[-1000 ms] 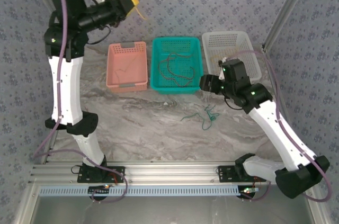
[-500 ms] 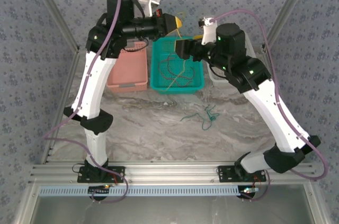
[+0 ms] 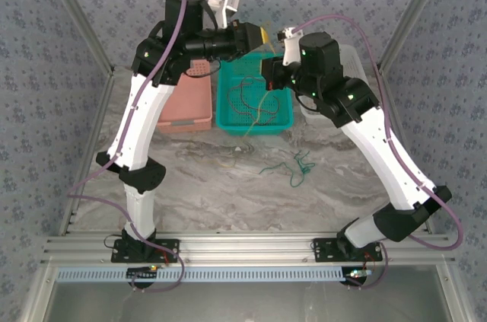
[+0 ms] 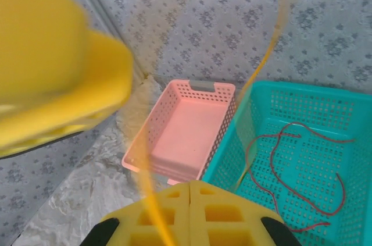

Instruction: Untangle the cables

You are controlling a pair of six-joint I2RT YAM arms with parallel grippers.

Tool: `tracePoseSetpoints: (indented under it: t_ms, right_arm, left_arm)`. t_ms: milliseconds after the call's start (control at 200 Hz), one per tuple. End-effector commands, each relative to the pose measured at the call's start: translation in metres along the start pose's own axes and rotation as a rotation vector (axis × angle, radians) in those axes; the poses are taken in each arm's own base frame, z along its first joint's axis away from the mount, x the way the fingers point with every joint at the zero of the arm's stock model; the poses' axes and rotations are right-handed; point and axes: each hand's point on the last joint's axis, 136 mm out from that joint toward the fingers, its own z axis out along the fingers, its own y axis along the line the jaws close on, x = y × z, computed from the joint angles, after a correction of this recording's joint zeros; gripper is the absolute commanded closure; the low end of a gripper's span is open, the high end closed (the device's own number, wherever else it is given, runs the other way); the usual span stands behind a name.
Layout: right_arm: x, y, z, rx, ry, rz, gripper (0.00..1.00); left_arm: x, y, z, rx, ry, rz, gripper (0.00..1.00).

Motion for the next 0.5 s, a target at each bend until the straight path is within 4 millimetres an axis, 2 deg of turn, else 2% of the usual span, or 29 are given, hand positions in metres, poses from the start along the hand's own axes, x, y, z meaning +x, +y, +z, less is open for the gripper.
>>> tracePoseSetpoints:
  t_ms: [0, 60, 130, 245, 340, 415, 495]
  right_arm:
    - [-0.022, -0.014, -0.034, 0.049, -0.057, 0.056, 1.00]
    - [-0.031, -0.018, -0.045, 0.046, -0.086, 0.075, 1.00]
    - [-0.044, -0.019, -0.058, 0.037, -0.124, 0.094, 1.00]
    - [-0.072, -0.018, -0.081, 0.030, -0.198, 0.100, 1.00]
    - [-0.095, -0.020, -0.097, 0.020, -0.247, 0.121, 1.00]
    - [-0.110, -0.023, -0.104, 0.011, -0.268, 0.140, 1.00]
    - [-0.120, -0.027, -0.108, 0.004, -0.276, 0.164, 1.00]
  left_arm:
    - [-0.013, 0.027, -0.031, -0.205, -0.117, -0.010, 0.29]
    - [-0.016, 0.048, -0.048, -0.324, -0.161, -0.029, 0.24]
    - [-0.015, 0.077, -0.066, -0.464, -0.190, -0.070, 0.22]
    - [0.004, 0.118, -0.081, -0.624, -0.175, -0.106, 0.21]
    - [0.026, 0.136, -0.069, -0.586, -0.137, -0.109, 0.26]
    - [0.051, 0.132, -0.047, -0.443, -0.081, -0.066, 0.31]
    - [0.087, 0.120, -0.023, -0.341, 0.010, 0.050, 0.28]
